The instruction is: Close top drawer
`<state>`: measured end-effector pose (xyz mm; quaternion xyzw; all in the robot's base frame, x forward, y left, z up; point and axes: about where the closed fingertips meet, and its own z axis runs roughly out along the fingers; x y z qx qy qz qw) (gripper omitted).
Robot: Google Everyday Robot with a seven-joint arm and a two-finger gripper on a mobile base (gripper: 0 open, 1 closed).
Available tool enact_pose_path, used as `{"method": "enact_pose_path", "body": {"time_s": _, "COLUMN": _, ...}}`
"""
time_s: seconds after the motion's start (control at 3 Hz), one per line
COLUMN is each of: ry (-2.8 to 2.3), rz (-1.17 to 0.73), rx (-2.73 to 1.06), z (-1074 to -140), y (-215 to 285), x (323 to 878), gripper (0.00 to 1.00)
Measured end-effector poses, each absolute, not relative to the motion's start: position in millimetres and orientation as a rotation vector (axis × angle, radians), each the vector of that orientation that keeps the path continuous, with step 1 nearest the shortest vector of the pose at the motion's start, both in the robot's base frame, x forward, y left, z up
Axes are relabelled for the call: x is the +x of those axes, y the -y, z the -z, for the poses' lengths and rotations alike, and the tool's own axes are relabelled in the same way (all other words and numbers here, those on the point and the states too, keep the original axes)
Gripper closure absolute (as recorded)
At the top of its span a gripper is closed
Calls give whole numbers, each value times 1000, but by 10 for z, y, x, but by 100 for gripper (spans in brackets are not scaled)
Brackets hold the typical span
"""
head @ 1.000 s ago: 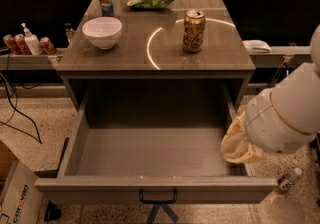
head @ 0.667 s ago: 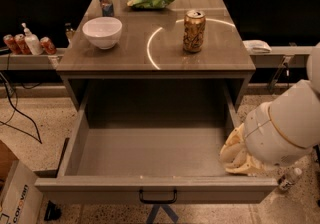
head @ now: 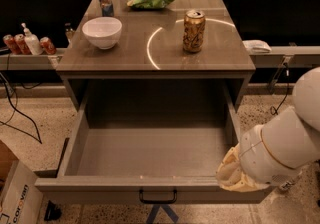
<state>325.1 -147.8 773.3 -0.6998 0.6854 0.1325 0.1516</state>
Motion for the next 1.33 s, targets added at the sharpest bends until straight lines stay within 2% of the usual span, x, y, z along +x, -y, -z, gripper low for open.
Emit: {"method": "enact_pose_path", "body": {"time_s": 1.33, "ry": -2200, "rz": -530, "rx": -1819, "z": -6782, "y": 1737, "x": 3148, "gripper": 100}}
